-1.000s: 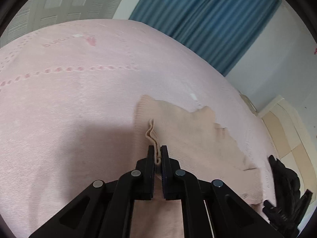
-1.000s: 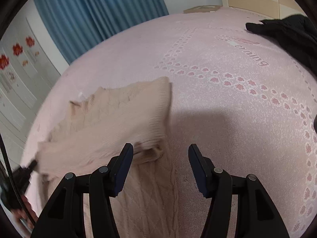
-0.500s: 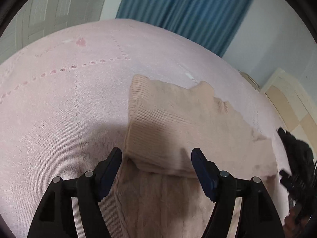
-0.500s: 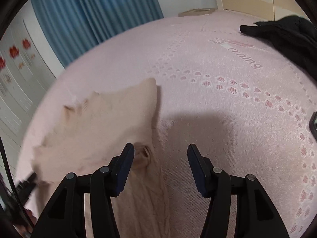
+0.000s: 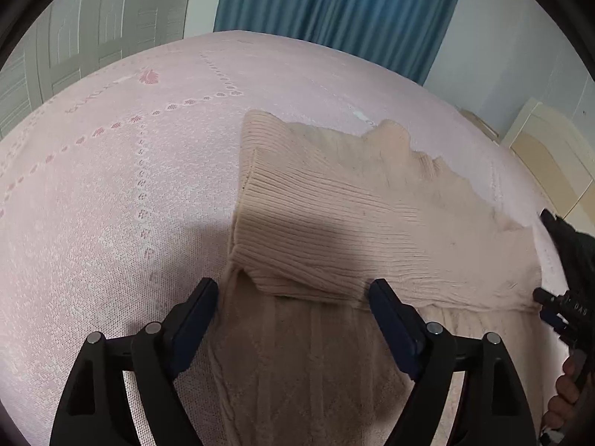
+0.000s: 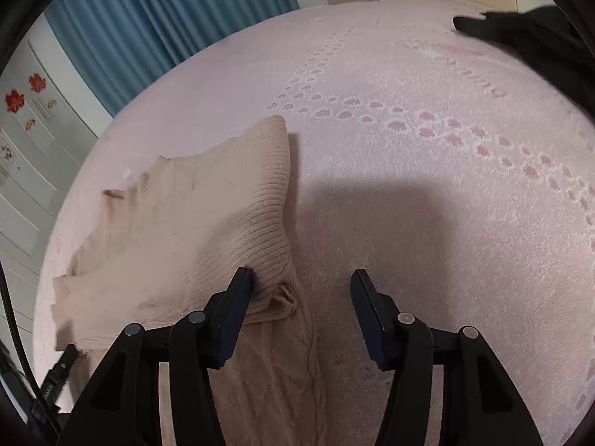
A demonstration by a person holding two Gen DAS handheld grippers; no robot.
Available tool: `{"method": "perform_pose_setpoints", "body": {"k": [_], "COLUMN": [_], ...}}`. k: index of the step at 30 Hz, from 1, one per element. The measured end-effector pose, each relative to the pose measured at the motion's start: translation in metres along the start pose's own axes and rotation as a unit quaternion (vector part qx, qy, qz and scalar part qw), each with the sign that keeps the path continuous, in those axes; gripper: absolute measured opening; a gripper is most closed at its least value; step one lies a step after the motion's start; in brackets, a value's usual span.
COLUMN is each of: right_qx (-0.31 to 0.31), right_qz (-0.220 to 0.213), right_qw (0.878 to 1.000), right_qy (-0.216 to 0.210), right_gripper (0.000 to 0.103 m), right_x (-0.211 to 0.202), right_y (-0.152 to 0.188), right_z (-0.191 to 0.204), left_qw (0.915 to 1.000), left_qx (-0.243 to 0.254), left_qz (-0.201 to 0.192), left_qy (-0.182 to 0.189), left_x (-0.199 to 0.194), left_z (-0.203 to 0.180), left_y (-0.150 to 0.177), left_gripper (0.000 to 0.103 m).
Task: Fold small clothes
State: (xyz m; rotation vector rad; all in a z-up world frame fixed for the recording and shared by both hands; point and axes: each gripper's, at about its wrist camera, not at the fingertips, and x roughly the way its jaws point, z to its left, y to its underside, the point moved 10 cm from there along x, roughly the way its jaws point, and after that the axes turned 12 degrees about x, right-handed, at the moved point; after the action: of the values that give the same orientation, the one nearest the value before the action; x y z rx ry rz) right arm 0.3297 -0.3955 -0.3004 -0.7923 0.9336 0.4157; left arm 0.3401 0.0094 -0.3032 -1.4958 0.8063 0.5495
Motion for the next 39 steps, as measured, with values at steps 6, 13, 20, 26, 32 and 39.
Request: {"method": "perform_pose_setpoints", "body": {"k": [6,13,20,26,32,39], "right_qx": [-0.001,-0.011,-0.033,-0.160,-0.180,-0.179], "right_qz": [-0.014,-0.056,-0.025,-0.053,0.028,0.069], "right_qw": [1.000,0.998,0.998,0.986,0.983,0.981], "right_qy": [0.023,0.015,-0.040,0.008,-0.026,-0.030], "right_gripper": [0.053,0.053,0.043,0.043,0.047,0.047], "right_x": [0.000,-0.029,-0.070,-0.131,-0.161,-0.169], "right_y": [-0.003,-0.001,0.035,0.084,0.153,0.203], "right_z": [-0.006,-0.009,0.000,-0.014,-0.053,-0.070], "left_qw": [0.9998,0.9998,0.9982,0.9988,0.9964,0.9970], "left_qx": [-0.011,-0.005,0.055,0.034,0.028,0.063], "left_qz": [-0.006,0.009,0.011,0.025,0.044,0.039], "left_qy": [0.015,0.018,-0.021,0.025,0.067,0.024], "left_x": [-0.003,-0.017,-0.077,-0.125,-0.156,-0.163], "left_z": [0.004,0.001,0.002,0.000,-0.016,-0.029], "left_y": [0.001,0.017,0.064,0.113,0.165,0.188], "left_gripper": [0.083,0.078,0.071,0.071,0.071,0.071]}}
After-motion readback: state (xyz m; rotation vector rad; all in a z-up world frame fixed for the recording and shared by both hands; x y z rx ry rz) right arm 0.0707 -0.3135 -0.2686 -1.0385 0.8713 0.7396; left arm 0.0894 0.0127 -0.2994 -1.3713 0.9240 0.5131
